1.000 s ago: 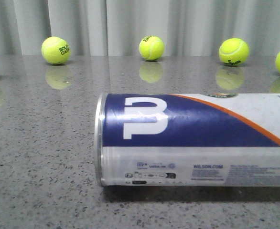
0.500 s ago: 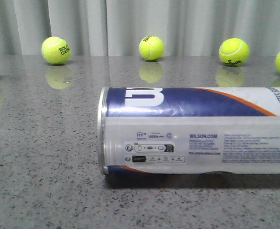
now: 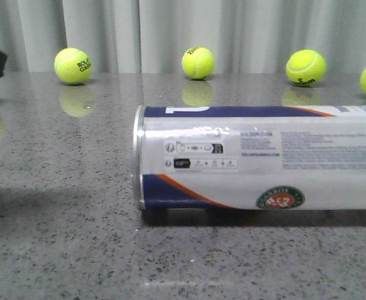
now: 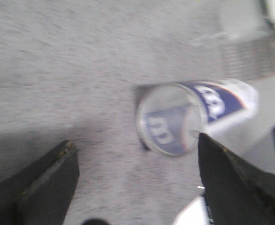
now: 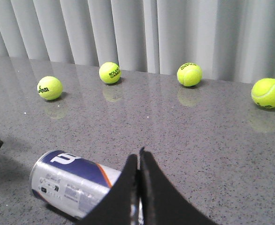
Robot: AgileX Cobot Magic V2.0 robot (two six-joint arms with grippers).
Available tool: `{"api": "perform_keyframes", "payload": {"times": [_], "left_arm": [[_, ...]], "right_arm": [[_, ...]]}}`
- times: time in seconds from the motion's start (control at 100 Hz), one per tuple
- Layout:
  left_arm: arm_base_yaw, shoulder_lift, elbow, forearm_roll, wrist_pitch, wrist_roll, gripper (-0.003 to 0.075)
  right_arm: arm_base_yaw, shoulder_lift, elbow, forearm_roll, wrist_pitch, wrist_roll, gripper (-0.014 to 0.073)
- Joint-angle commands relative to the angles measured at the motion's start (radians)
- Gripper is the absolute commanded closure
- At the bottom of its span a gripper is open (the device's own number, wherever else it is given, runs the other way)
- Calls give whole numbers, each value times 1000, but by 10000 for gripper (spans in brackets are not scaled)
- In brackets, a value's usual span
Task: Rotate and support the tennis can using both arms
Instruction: 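Move the left gripper to the can's open end and grasp it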
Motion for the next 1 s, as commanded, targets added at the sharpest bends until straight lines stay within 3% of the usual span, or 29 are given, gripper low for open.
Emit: {"api": "perform_keyframes", "payload": {"times": [0.0, 0.38, 0.99], "left_arm": [[2, 45, -32, -176, 73, 51, 206], [-110, 248, -81, -357, 91, 151, 206], [-274, 605, -392, -380, 41, 215, 206]], "right_arm": [[-6, 13, -24, 1, -71, -9, 655], [-6, 13, -24, 1, -71, -9, 655], [-6, 13, -24, 1, -71, -9, 655]]}}
